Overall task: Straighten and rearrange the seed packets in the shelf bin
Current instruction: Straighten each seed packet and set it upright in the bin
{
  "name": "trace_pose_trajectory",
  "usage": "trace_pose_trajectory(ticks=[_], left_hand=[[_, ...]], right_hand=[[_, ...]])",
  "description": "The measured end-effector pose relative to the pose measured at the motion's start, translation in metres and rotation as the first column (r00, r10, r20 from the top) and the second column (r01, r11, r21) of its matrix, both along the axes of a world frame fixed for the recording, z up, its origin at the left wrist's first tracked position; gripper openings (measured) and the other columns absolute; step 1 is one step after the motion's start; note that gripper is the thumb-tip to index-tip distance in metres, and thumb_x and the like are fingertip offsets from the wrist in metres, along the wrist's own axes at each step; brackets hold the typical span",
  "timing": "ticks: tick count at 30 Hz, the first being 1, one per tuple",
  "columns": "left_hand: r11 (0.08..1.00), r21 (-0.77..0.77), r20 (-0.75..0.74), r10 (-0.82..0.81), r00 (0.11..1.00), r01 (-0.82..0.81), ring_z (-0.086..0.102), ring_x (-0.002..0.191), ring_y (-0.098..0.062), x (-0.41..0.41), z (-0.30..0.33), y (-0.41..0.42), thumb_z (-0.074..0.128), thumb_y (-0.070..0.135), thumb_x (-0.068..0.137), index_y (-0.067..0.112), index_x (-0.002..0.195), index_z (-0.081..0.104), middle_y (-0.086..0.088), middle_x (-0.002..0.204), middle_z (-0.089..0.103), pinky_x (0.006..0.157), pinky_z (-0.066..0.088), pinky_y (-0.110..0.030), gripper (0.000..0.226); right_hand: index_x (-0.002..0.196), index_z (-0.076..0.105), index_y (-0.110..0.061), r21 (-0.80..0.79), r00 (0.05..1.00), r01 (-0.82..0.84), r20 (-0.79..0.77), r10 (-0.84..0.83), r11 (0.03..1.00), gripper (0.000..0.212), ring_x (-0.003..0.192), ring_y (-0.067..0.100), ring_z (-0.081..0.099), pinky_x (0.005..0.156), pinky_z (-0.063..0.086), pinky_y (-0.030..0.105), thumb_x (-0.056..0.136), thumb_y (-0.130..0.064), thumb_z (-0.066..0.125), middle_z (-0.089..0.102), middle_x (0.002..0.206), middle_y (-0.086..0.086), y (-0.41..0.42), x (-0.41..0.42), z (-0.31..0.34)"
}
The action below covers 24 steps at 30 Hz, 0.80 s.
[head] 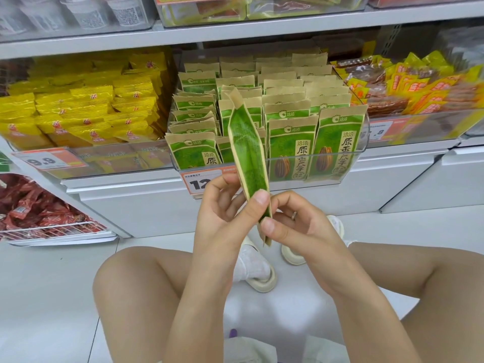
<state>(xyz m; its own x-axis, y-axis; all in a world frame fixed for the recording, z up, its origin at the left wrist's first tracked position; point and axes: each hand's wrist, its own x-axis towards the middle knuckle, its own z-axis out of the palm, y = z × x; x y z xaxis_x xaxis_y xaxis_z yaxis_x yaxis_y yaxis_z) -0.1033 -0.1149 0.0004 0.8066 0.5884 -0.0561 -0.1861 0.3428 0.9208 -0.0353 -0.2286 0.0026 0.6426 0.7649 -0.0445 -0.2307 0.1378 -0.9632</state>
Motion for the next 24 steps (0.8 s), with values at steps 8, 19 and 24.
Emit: trace_pose_trajectory(ticks=[8,19,24], left_hand=[[1.000,0.006,-0.015,-0.017,1.000,0.017,0.064,0.103,-0.025,-0.001,-0.002,0.002,0.071,0.040,0.069,0.013,0.115,0.056,-0.007,0.107,0.070,0.099,0.048,-0.040,0.056],[0.994,0.112,-0.088,-0.008,0.996,0.017,0.072,0.096,-0.020,0.001,0.002,-0.006,0.064,0.028,0.085,0.010,0.118,0.063,-0.004,0.105,0.075,0.081,0.058,-0.029,0.037],[0.995,0.098,-0.153,0.046,0.987,-0.032,0.073,0.095,-0.017,0.000,-0.005,0.000,0.049,0.029,0.096,0.012,0.115,0.065,-0.001,0.103,0.076,0.075,0.060,-0.028,0.030]], right_hand=[[0.089,0.054,0.002,0.006,0.999,0.029,-0.014,-0.029,1.000,0.024,0.067,0.002,0.060,0.067,0.043,0.009,0.078,-0.017,0.063,0.065,0.071,-0.011,0.000,0.001,0.002],[0.082,0.058,-0.035,-0.300,0.792,0.397,0.589,-0.158,0.868,0.032,0.108,-0.008,0.053,0.091,0.039,0.012,0.061,-0.053,0.074,0.059,0.115,-0.018,0.003,0.003,-0.019],[0.099,0.051,-0.040,-0.292,0.782,0.445,0.588,-0.208,0.847,0.044,0.102,-0.010,0.057,0.084,0.042,0.010,0.066,-0.064,0.066,0.062,0.105,-0.029,0.003,0.001,-0.021]])
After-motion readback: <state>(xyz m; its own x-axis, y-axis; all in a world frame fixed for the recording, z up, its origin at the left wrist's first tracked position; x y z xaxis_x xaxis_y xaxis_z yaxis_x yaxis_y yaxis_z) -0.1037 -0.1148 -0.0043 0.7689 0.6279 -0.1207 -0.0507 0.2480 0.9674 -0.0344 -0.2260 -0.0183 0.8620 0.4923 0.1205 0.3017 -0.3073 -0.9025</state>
